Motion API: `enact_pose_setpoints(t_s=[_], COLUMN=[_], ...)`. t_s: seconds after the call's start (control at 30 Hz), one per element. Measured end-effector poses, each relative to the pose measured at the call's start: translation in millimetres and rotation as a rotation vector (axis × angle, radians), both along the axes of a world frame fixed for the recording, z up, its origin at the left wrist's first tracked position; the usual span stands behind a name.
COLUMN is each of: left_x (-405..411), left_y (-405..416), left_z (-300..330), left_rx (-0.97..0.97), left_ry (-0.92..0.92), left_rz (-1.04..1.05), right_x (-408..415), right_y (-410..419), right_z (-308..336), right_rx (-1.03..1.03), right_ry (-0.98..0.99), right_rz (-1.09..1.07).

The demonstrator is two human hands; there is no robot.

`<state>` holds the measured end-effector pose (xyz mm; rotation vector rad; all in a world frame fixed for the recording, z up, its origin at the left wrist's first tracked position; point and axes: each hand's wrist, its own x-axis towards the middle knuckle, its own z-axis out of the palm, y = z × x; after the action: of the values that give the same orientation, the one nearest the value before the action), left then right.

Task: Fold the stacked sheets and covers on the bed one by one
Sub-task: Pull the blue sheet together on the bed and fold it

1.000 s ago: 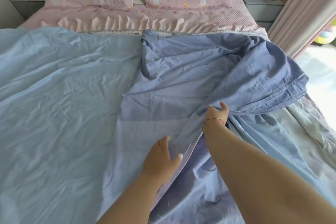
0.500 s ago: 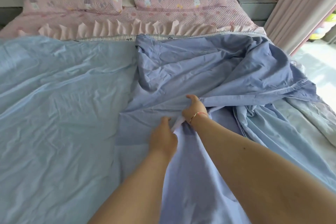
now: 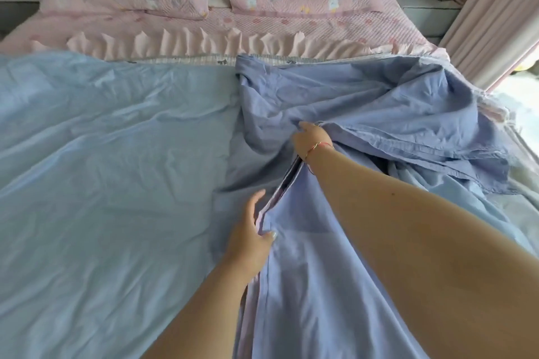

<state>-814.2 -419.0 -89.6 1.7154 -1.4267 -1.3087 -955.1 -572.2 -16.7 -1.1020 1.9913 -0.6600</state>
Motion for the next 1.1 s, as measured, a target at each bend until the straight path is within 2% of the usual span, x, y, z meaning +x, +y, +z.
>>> enact_pose_setpoints(t_s=[0.1,0.17,0.23,0.27,0.37,0.4,0.5,0.57,0.63,0.7,0.83,0.93,1.03,1.1], left_x=[10,13,17,20,31,37,61,73,76,71,68,71,70,69], left_y=[0,-2,-4,-4,-3,-4,-2,1,3,3,9,33,62,80], left_z=[-3,-7,-9,-7,8,10,3,-6,-11,-12,-18,-28,-35,-31], left_rx=[-0.079,-0.065,-0.018,-0.007,-0.034,-0.040,0.001,0.057,0.085,0.083,0.050,0.221,0.368,0.355], left_ry=[-0.010,-0.084,-0.081,-0.061,0.031,0.061,0.095,0.036,-0.018,-0.048,0.121,0.185,0.289,0.273], left_rz=[-0.165,-0.257,-0.277,-0.259,-0.122,-0.051,0.131,0.173,0.164,0.167,0.265,0.441,0.430,0.431], right_x=[6,-2,3,6,33,44,75,83,80,69,27,-7,-16,-12], right_y=[3,-2,-2,-5,-22,-27,-24,-6,15,37,83,108,126,135], right_z=[-9,-21,-13,-9,13,19,15,-4,-27,-48,-78,-85,-84,-79], right_rx=[0.045,0.075,0.060,0.028,-0.065,-0.096,0.005,-0.035,-0.047,-0.032,-0.003,0.060,0.094,0.097], right_ry=[0.087,0.199,0.214,0.168,0.243,0.201,-0.088,-0.278,-0.237,-0.191,-0.002,0.059,0.024,0.001], right_rz=[0.104,0.083,0.054,0.015,0.175,0.234,0.294,0.402,0.516,0.541,0.601,0.542,0.510,0.516])
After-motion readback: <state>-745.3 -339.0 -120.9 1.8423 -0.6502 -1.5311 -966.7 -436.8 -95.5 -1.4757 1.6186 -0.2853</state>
